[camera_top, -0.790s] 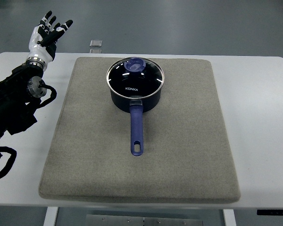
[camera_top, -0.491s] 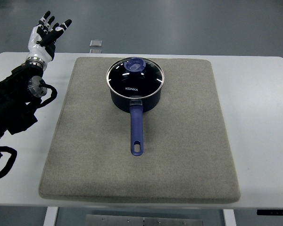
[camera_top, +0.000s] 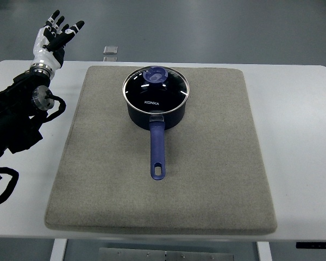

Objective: Open pot lid and place left with left hand

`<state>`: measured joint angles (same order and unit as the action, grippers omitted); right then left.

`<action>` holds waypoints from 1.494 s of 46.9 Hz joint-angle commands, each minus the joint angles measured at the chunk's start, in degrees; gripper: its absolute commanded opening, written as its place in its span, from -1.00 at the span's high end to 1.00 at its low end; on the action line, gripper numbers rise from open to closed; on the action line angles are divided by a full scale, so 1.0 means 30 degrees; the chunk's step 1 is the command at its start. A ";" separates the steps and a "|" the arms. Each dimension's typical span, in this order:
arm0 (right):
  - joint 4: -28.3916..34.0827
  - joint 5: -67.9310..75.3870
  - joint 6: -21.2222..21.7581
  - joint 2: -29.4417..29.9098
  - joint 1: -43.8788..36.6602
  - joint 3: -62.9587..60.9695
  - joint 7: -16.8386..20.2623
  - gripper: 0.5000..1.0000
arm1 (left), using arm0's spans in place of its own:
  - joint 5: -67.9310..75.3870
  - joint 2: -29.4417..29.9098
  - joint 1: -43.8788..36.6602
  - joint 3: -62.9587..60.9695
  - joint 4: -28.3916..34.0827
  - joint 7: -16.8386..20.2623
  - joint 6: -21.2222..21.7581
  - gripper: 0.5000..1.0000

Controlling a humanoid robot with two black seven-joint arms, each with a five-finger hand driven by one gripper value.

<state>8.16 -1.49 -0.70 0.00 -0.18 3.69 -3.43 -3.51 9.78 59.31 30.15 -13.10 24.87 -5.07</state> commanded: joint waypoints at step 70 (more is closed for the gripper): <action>0.0006 0.0000 0.0000 0.0000 0.0001 0.0000 0.0000 -0.67 | 0.0085 0.3040 0.5893 -1.4878 -0.4949 -0.0176 -0.1091 -0.96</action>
<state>8.17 -1.49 -0.70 0.00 -0.17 3.69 -3.43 -3.28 18.61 75.45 -10.63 -27.15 24.34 -6.60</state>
